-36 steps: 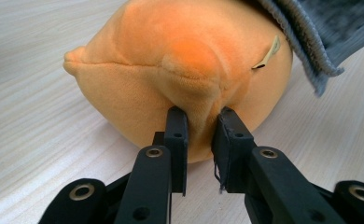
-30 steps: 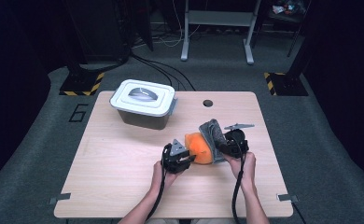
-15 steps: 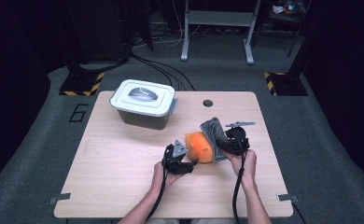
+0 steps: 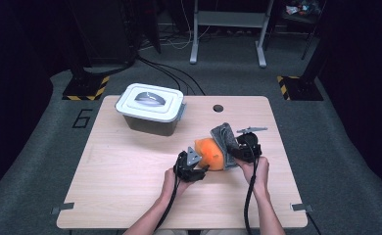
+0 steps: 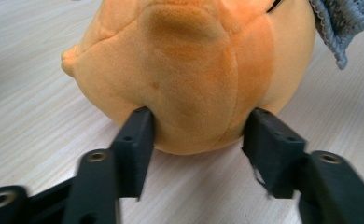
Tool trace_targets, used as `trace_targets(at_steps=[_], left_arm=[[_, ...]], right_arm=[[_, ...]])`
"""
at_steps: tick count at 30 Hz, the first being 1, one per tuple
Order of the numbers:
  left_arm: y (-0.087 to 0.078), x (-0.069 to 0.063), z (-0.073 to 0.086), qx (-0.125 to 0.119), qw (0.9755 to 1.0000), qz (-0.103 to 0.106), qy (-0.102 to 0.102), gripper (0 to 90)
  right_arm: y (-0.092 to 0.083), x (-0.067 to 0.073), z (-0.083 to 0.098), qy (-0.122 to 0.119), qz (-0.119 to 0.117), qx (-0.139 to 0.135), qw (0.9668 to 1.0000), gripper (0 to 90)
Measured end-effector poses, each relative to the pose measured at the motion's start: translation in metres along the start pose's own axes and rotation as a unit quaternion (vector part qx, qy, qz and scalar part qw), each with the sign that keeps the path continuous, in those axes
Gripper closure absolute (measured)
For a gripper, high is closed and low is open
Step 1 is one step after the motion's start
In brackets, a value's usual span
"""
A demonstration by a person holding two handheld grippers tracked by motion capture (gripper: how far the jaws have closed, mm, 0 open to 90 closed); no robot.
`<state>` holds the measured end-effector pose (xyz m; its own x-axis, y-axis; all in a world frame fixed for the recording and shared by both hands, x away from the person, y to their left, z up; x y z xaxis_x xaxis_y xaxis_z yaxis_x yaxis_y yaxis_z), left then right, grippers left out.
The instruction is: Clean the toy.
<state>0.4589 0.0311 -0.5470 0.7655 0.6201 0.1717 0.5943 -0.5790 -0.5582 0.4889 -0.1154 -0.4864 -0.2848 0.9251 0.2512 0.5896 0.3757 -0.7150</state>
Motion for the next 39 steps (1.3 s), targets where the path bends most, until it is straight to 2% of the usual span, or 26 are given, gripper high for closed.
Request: trace_targets(at_steps=[2, 4, 5, 6, 7, 8, 12, 16, 23, 27, 28, 29, 31, 32, 33, 37, 39], left_arm=[[0.001, 0.0, 0.0, 0.0, 1.0, -0.003, 0.008, 55.7], [0.001, 0.002, -0.001, 0.0, 1.0, -0.003, 0.007, 64.4], [0.0, 0.002, -0.001, 0.0, 1.0, 0.002, 0.006, 67.0], [0.0, 0.002, -0.002, -0.003, 1.0, 0.003, 0.005, 69.1], [-0.001, 0.002, -0.003, -0.006, 1.0, 0.005, 0.003, 71.0], [-0.001, 0.003, -0.004, -0.008, 0.9999, 0.007, 0.001, 72.4], [-0.005, 0.003, -0.007, -0.018, 0.9987, 0.034, -0.034, 75.2], [-0.011, 0.004, -0.011, -0.027, 0.9948, 0.06, -0.078, 76.2], [-0.019, -0.001, -0.019, -0.031, 0.9909, 0.082, -0.103, 76.2], [-0.022, -0.004, -0.018, -0.026, 0.9907, 0.087, -0.102, 76.1], [-0.022, -0.005, -0.017, -0.025, 0.9907, 0.086, -0.102, 76.1], [-0.021, -0.005, -0.016, -0.021, 0.9913, 0.083, -0.1, 76.0], [-0.02, -0.004, -0.014, -0.017, 0.9918, 0.082, -0.097, 75.6], [-0.019, -0.004, -0.013, -0.017, 0.9924, 0.076, -0.096, 75.1], [-0.019, -0.003, -0.012, -0.012, 0.994, 0.068, -0.084, 73.3], [-0.016, 0.002, -0.012, -0.004, 0.9974, 0.034, -0.064, 49.7], [-0.015, 0.004, -0.013, -0.007, 0.9984, 0.02, -0.053, 43.7]], right_arm=[[0.0, 0.0, 0.0, 0.001, -0.001, -0.002, 1.0, 75.0], [-0.001, 0.001, 0.0, 0.001, -0.001, -0.003, 1.0, 75.0], [-0.001, 0.001, 0.001, 0.003, -0.002, -0.005, 1.0, 75.0], [-0.002, -0.001, 0.001, -0.005, 0.0, -0.007, 1.0, 75.0], [-0.003, 0.0, 0.001, 0.004, 0.0, -0.009, 1.0, 75.0], [-0.004, -0.002, 0.001, -0.004, -0.002, -0.013, 0.9999, 75.0], [-0.013, -0.003, 0.0, 0.003, -0.003, -0.024, 0.9997, 75.0], [-0.025, 0.003, 0.0, 0.002, -0.013, -0.031, 0.9994, 75.0], [-0.041, 0.032, 0.0, -0.034, -0.026, -0.036, 0.9984, 75.0], [-0.035, 0.047, 0.003, -0.059, -0.026, -0.025, 0.9976, 75.0], [-0.031, 0.05, 0.004, -0.054, -0.018, -0.021, 0.9981, 75.0], [-0.027, 0.049, 0.006, -0.063, -0.014, -0.016, 0.9978, 75.0], [-0.02, 0.051, 0.006, -0.057, -0.01, -0.013, 0.9982, 75.2], [-0.017, 0.051, 0.005, -0.062, -0.008, -0.013, 0.998, 75.3], [-0.013, 0.052, 0.005, -0.064, -0.008, -0.012, 0.9979, 75.4], [-0.003, 0.051, 0.005, -0.067, -0.004, -0.004, 0.9977, 75.7], [0.0, 0.051, 0.005, -0.063, -0.01, -0.003, 0.998, 75.7]])
Point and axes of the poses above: each handheld gripper's, and its own axes: y roughly forward along the jaws, z roughly out of its underside, x roughly to its left, the point moved 8 cm from there along y, roughly forward along the jaws, and after that the axes turned 9 degrees about y, right-handed, at the moved point
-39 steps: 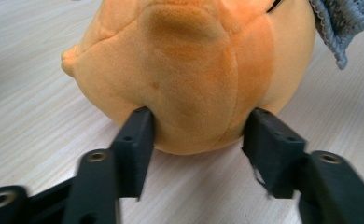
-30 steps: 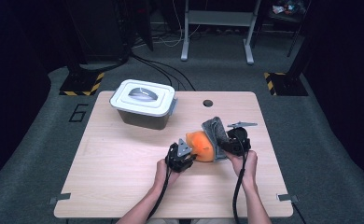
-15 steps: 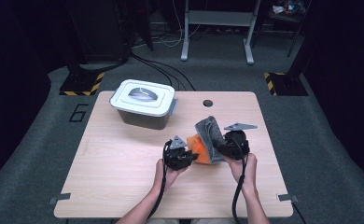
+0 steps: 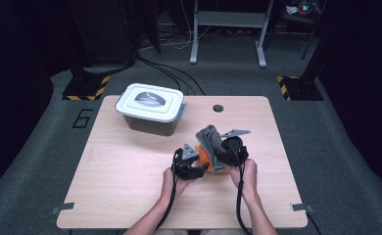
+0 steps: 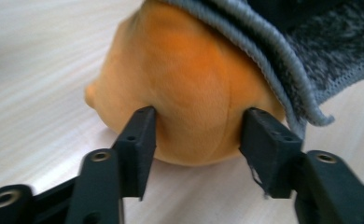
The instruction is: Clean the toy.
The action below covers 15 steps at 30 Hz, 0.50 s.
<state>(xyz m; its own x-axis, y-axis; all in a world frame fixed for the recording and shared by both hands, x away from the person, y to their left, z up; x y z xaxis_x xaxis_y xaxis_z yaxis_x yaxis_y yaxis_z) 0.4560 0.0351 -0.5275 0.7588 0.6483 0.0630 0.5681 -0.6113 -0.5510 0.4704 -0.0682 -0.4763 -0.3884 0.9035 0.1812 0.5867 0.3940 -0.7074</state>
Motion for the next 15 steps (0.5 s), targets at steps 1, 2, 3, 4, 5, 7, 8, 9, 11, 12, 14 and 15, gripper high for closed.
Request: trace_targets(at_steps=[1, 2, 3, 4, 5, 7, 8, 9, 11, 12, 14, 15], left_arm=[[0.0011, 0.0, -0.001, -0.005, 1.0, -0.004, 0.005, 43.3], [0.0018, -0.0005, -0.0012, -0.005, 0.9999, -0.002, 0.013, 44.6], [0.0026, -0.0011, -0.0011, -0.004, 0.9997, -0.003, 0.024, 49.0], [0.0034, -0.0021, -0.001, -0.004, 0.9996, -0.003, 0.029, 54.0], [0.0039, -0.003, -0.0007, -0.004, 0.9994, -0.003, 0.033, 59.1], [0.0046, -0.0023, 0.0, -0.004, 0.9994, -0.003, 0.033, 65.9], [0.0043, -0.0014, 0.0006, -0.004, 0.9996, 0.002, 0.03, 67.2], [0.0045, -0.0006, 0.0009, -0.007, 0.9997, 0.006, 0.021, 68.7], [0.0046, 0.0001, 0.0021, -0.008, 0.9998, 0.015, 0.007, 71.0], [0.0046, 0.0003, 0.0024, -0.008, 0.9998, 0.017, 0.006, 71.7], [0.0046, 0.0001, 0.0027, -0.007, 0.9998, 0.017, 0.005, 72.2], [0.0049, -0.0001, 0.0026, -0.008, 0.9998, 0.015, 0.005, 72.2]], right_arm=[[0.0006, -0.0002, -0.0006, -0.001, 0.001, 0.0, 1.0, 75.7], [0.0011, 0.0001, -0.001, -0.001, 0.003, 0.0, 1.0, 75.7], [0.0013, -0.0002, -0.0014, -0.006, 0.005, 0.0, 1.0, 75.7], [0.0015, 0.0, -0.0013, -0.006, 0.007, 0.001, 1.0, 75.7], [0.002, 0.0, -0.0013, -0.007, 0.007, 0.002, 0.9999, 75.7], [0.0022, -0.0006, -0.0011, -0.009, 0.008, 0.002, 0.9999, 75.7], [0.0024, -0.0009, -0.001, -0.011, 0.008, 0.002, 0.9999, 75.7], [0.0021, -0.0013, -0.001, -0.012, 0.01, 0.001, 0.9999, 75.7], [0.0014, -0.0018, -0.0011, -0.013, 0.014, -0.002, 0.9998, 75.7], [0.0002, -0.0024, -0.0008, -0.014, 0.012, -0.002, 0.9998, 75.7], [-0.0013, -0.0038, 0.0004, -0.01, 0.01, -0.003, 0.9999, 75.7], [-0.002, -0.0051, 0.0008, -0.008, 0.01, -0.006, 0.9999, 75.7]])
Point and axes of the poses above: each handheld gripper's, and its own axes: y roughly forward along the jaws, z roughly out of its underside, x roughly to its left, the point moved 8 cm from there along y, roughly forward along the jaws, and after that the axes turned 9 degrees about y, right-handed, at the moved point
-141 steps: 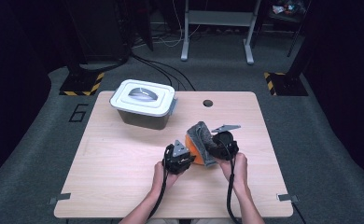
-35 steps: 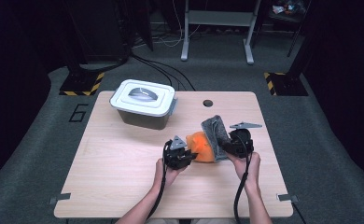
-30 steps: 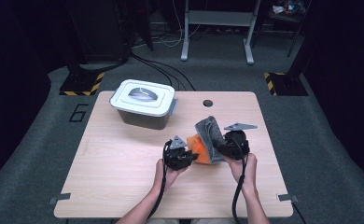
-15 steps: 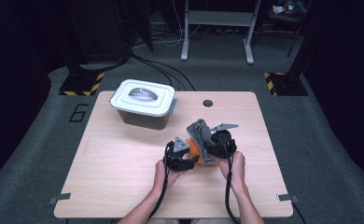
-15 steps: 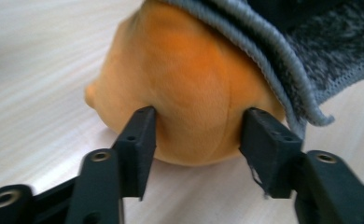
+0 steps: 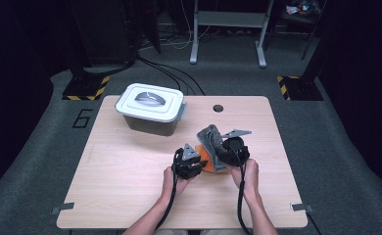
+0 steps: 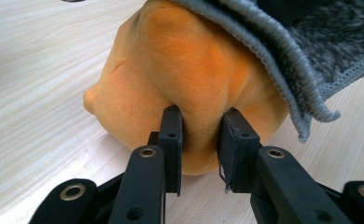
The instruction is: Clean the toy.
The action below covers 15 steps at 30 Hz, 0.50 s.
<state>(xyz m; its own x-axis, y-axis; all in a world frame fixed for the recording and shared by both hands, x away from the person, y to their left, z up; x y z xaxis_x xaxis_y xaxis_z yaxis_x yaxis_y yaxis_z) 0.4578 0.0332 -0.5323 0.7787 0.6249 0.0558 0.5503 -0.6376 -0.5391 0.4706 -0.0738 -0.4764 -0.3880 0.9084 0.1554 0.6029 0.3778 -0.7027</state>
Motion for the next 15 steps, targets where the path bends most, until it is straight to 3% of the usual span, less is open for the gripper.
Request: trace_targets(at_steps=[8, 15], left_arm=[[0.0, -0.001, -0.001, 0.0, 1.0, -0.005, 0.002, 72.3], [-0.001, -0.001, 0.0, 0.001, 1.0, -0.002, 0.002, 72.4]], right_arm=[[-0.007, -0.015, 0.005, 0.011, 0.009, -0.002, 0.9999, 75.7], [-0.011, -0.04, 0.014, 0.044, 0.028, 0.0, 0.9987, 75.5]])
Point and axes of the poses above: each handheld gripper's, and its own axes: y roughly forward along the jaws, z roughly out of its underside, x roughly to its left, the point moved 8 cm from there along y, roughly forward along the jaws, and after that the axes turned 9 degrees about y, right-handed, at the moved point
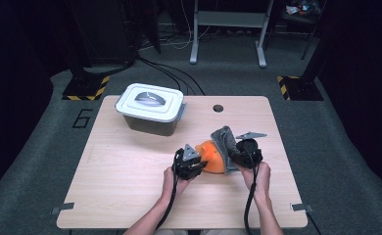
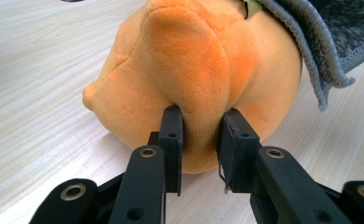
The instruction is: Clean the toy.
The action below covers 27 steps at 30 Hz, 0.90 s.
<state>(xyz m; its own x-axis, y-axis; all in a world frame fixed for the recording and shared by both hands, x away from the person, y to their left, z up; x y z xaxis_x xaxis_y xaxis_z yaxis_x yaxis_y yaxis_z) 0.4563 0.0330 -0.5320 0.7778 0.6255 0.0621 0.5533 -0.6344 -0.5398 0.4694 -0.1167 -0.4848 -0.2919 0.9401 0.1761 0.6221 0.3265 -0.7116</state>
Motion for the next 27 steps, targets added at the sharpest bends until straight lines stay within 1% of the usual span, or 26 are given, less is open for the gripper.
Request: trace_targets(at_steps=[2, 5, 8, 9, 11, 15, 16, 17, 20, 21, 22, 24, 25, 27], left_arm=[[0.0, 0.0, 0.0, 0.0, 1.0, 0.001, 0.0, 72.3], [0.0, 0.0, 0.001, -0.001, 1.0, 0.003, -0.001, 72.3], [0.0, 0.0, 0.001, -0.005, 1.0, 0.004, 0.001, 72.0], [0.0, 0.0, 0.001, -0.006, 1.0, 0.004, 0.001, 72.0], [0.0, 0.0, 0.001, -0.005, 1.0, 0.005, 0.001, 71.9], [-0.001, 0.0, 0.002, -0.004, 1.0, 0.005, 0.001, 71.9], [-0.001, 0.0, 0.002, -0.003, 1.0, 0.005, 0.001, 71.9], [-0.001, 0.0, 0.002, -0.003, 1.0, 0.005, 0.001, 71.9], [-0.001, 0.001, 0.002, 0.0, 1.0, 0.006, 0.002, 71.8], [-0.001, 0.001, 0.003, 0.0, 1.0, 0.006, 0.002, 71.8], [0.0, 0.0, 0.003, 0.001, 1.0, 0.007, 0.001, 71.8], [0.0, 0.0, 0.004, 0.001, 1.0, 0.007, 0.001, 71.8], [0.0, 0.0, 0.003, 0.002, 1.0, 0.006, 0.002, 71.8], [0.001, -0.001, 0.002, -0.003, 1.0, 0.003, 0.003, 71.8]], right_arm=[[0.002, -0.009, 0.003, 0.01, 0.003, 0.002, 0.9999, 75.5], [0.007, -0.024, 0.009, 0.027, 0.013, 0.012, 0.9995, 75.5], [0.017, -0.037, 0.016, 0.043, 0.012, 0.025, 0.9987, 75.4], [0.02, -0.039, 0.019, 0.054, 0.011, 0.033, 0.9979, 75.4], [0.028, -0.045, 0.025, 0.065, 0.017, 0.051, 0.9964, 75.4], [0.04, -0.052, 0.034, 0.069, 0.02, 0.079, 0.9943, 75.2], [0.042, -0.052, 0.036, 0.075, 0.015, 0.085, 0.9934, 75.1], [0.043, -0.053, 0.037, 0.074, 0.012, 0.087, 0.9934, 75.1], [0.037, -0.055, 0.035, 0.077, 0.01, 0.075, 0.9941, 75.0], [0.032, -0.056, 0.033, 0.079, 0.01, 0.07, 0.9943, 75.1], [0.026, -0.055, 0.03, 0.086, 0.008, 0.062, 0.9943, 75.1], [0.013, -0.053, 0.023, 0.087, 0.002, 0.042, 0.9953, 75.1], [0.006, -0.05, 0.018, 0.081, -0.006, 0.029, 0.9963, 75.1], [-0.008, -0.041, 0.01, 0.062, -0.017, 0.013, 0.9978, 75.1]])
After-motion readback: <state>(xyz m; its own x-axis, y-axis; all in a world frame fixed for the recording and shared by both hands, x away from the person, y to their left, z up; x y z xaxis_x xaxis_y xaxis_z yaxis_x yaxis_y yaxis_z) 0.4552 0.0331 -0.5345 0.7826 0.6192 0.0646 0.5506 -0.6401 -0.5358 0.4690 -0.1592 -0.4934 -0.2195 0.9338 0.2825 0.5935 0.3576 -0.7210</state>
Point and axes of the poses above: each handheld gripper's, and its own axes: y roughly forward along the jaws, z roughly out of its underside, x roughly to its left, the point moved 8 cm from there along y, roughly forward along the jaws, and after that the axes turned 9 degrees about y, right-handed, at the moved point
